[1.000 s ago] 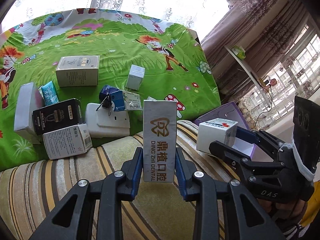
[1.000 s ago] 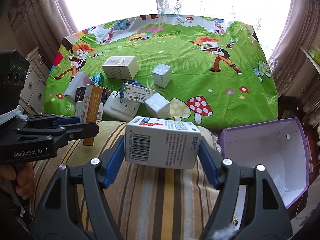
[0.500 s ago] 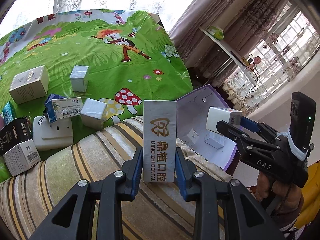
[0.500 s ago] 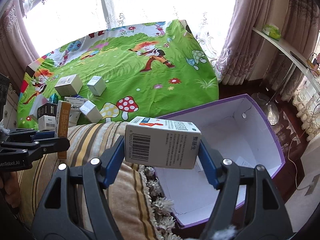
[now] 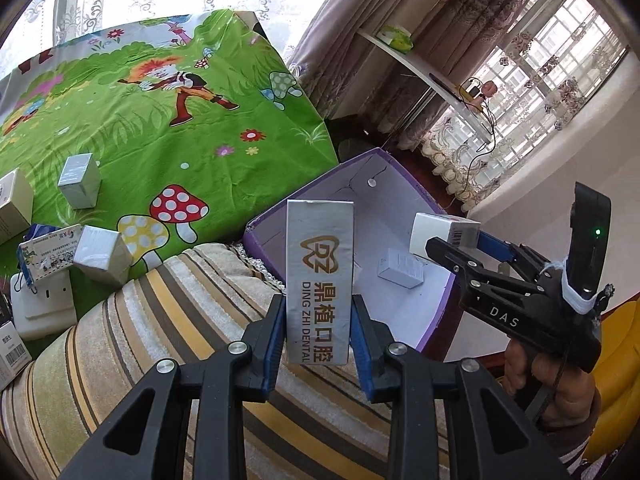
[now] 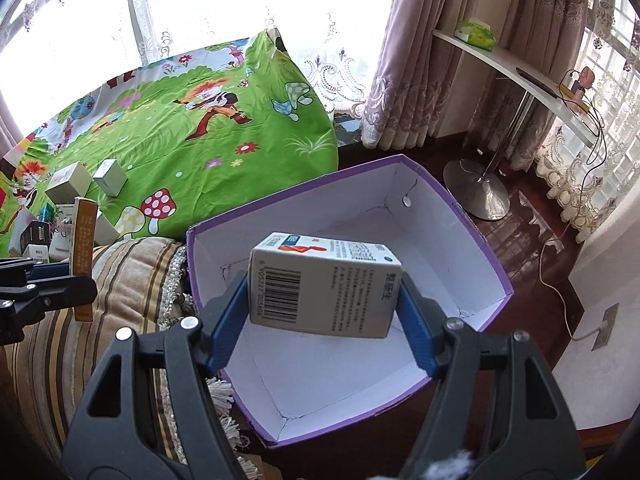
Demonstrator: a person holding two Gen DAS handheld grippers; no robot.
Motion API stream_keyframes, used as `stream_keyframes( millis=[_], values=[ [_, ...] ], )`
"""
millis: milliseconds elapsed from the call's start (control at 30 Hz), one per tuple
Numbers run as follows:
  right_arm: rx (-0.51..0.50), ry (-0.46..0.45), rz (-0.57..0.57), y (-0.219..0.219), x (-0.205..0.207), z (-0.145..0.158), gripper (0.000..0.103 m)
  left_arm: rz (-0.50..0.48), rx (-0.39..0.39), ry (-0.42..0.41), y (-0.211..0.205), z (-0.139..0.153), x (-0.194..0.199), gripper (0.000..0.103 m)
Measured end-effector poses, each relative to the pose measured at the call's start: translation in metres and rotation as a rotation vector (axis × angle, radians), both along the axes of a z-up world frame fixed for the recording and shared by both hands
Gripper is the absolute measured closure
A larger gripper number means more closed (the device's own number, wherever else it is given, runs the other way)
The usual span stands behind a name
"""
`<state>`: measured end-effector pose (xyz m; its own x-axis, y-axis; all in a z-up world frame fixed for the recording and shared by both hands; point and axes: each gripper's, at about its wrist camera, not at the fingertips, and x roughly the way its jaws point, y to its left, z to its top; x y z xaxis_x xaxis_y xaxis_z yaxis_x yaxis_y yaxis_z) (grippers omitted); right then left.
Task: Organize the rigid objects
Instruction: 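Carry both held boxes over the purple box and open both grippers, then return both grippers to the remaining boxes on the bed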
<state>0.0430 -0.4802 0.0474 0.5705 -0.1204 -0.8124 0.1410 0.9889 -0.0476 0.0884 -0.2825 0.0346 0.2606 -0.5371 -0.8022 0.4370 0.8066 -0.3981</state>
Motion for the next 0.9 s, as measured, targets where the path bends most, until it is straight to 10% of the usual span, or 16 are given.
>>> stream_keyframes(
  millis=[900],
  values=[
    [-0.024, -0.009, -0.068, -0.007, 0.002, 0.009, 0.024, -0.017, -0.056, -0.028, -0.005, 0.012, 0.001, 0.069]
  ],
)
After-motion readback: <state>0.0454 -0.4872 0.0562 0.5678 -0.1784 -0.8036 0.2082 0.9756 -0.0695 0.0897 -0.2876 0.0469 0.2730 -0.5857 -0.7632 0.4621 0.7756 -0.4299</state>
